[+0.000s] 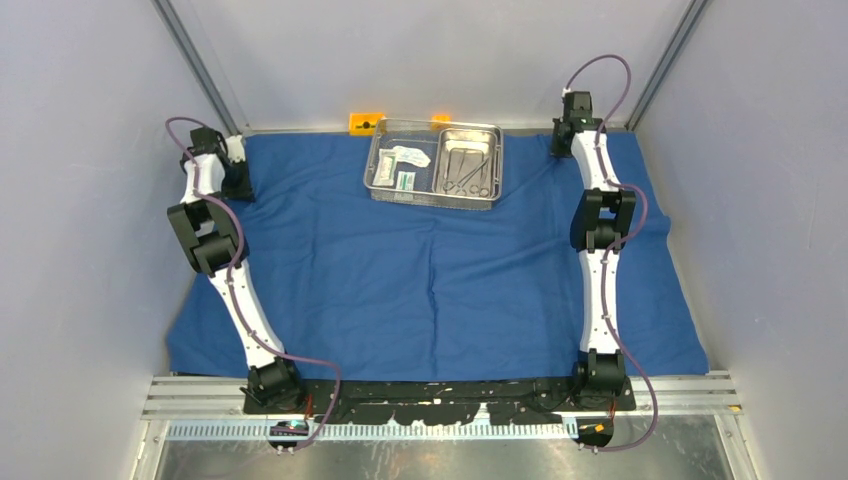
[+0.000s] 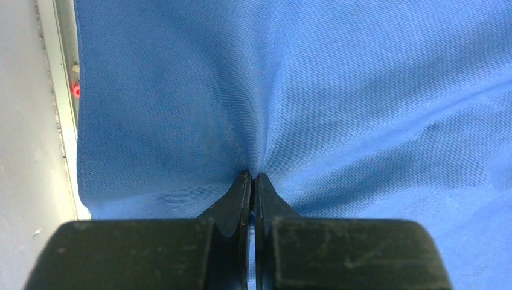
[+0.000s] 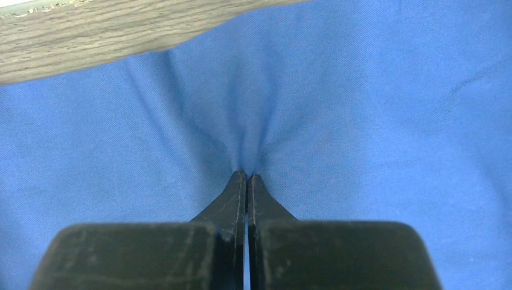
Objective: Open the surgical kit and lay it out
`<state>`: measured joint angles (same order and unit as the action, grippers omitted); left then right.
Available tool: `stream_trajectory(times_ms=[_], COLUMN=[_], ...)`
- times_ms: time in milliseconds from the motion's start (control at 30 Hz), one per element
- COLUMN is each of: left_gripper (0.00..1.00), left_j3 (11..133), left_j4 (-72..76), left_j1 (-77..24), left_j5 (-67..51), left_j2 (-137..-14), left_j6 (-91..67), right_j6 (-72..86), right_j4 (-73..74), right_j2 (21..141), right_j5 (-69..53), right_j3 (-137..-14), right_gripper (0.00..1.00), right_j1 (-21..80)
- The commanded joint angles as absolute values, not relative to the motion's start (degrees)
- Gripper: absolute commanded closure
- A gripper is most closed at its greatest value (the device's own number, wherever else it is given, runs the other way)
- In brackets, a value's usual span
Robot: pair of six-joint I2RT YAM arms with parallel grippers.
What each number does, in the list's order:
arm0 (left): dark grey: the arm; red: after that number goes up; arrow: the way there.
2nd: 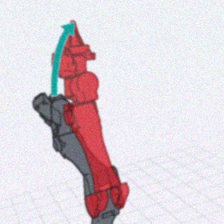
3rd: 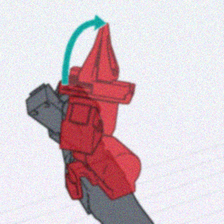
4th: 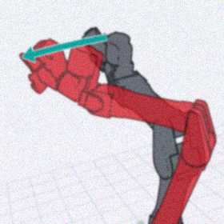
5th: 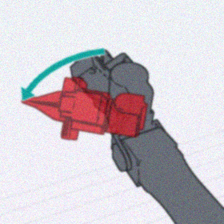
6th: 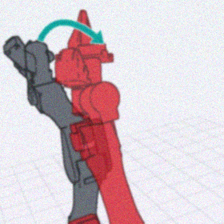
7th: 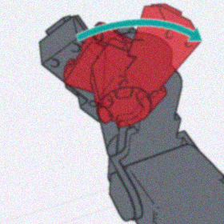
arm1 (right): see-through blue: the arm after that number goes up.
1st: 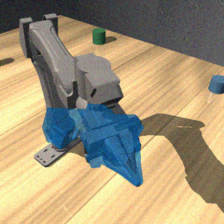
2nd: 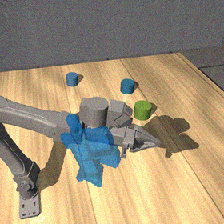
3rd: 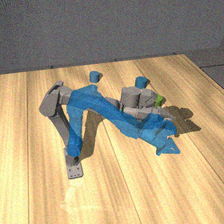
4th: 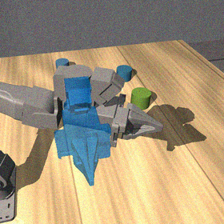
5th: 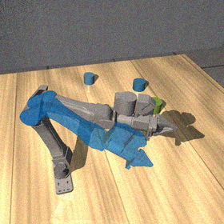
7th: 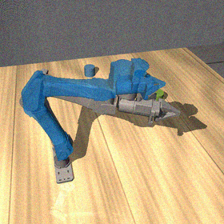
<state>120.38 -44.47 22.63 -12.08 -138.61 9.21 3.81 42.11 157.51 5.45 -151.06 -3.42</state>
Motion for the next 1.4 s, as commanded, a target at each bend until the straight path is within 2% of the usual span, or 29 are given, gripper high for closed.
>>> stream_trajectory(times_ms=[0,667,733,767,800,900,1067,1167,1367], left_gripper=[1.00,0.98,0.90,0.81,0.73,0.49,0.25,0.16,0.08], left_j3=[119.90,121.97,122.59,122.91,123.43,125.05,125.32,123.56,111.00], left_j4=[-50.33,-50.90,-51.14,-51.27,-51.39,-51.38,-48.80,-46.49,-41.73], left_j1=[23.05,23.03,23.03,23.08,23.03,23.08,23.41,24.00,24.70], left_j5=[-12.25,-10.63,-10.52,-10.24,-9.86,-8.54,-7.81,-8.45,-14.70], left_j2=[-137.75,-137.65,-137.59,-137.58,-137.63,-137.26,-134.30,-130.97,-119.89], left_j6=[8.42,7.15,7.15,7.11,7.18,7.66,8.83,9.76,15.69], right_j6=[0.85,-6.68,-6.16,-5.89,-5.50,-4.42,-3.79,-3.57,-6.10], right_j4=[37.78,32.09,32.95,33.63,34.31,36.06,36.12,36.25,39.63], right_j2=[159.85,161.89,161.14,160.47,159.15,154.27,142.22,134.17,115.08], right_j5=[11.29,13.44,12.27,10.82,9.94,7.41,5.24,3.74,-3.44], right_j3=[-154.15,-158.03,-157.98,-157.76,-157.39,-154.53,-143.76,-136.13,-116.59], right_gripper=[1.00,1.00,0.95,0.90,0.84,0.59,0.34,0.27,0.26], right_j1=[-4.13,-5.01,-5.01,-5.01,-5.01,-5.09,-5.42,-5.85,-7.64])
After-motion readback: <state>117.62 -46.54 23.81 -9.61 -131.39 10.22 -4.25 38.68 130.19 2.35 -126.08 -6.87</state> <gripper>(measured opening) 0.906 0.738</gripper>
